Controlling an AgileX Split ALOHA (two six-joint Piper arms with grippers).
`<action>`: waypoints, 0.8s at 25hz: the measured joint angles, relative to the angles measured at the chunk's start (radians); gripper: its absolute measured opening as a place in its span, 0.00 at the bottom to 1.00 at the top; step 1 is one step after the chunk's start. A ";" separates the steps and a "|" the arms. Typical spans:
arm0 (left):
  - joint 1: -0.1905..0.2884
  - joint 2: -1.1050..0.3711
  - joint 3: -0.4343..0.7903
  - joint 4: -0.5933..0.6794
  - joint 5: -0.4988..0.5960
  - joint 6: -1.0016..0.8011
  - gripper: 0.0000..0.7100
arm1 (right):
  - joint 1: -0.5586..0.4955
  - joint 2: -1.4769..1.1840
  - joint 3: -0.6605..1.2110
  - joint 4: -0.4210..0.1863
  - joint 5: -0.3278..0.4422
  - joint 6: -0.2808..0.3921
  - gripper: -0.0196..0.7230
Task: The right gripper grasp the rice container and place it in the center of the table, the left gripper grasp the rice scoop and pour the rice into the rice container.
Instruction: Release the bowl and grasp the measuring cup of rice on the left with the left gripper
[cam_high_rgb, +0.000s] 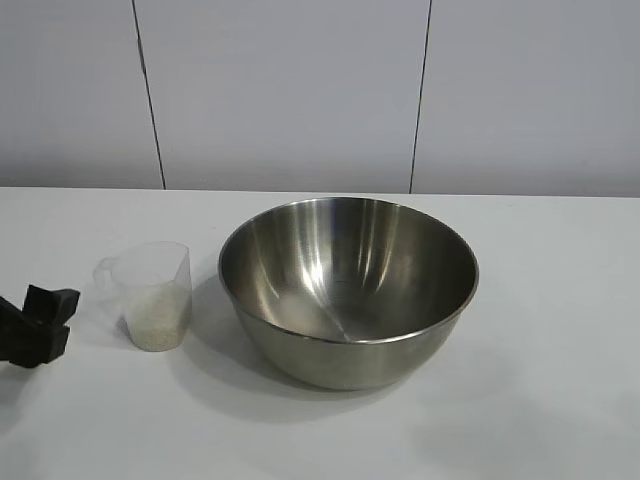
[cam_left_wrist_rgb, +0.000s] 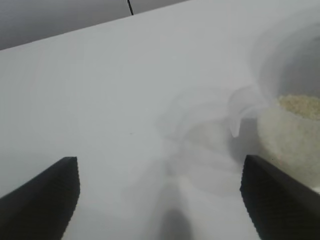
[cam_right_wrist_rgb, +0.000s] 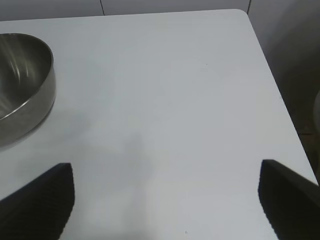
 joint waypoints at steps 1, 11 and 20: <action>0.000 0.004 -0.010 0.003 -0.001 0.000 0.88 | 0.000 0.000 0.000 0.000 0.000 0.000 0.96; 0.000 0.006 -0.063 0.014 -0.004 0.062 0.88 | 0.000 0.000 0.000 0.000 0.001 0.000 0.96; 0.000 0.006 -0.063 0.037 -0.004 0.061 0.88 | 0.000 0.000 0.000 0.000 0.001 0.000 0.96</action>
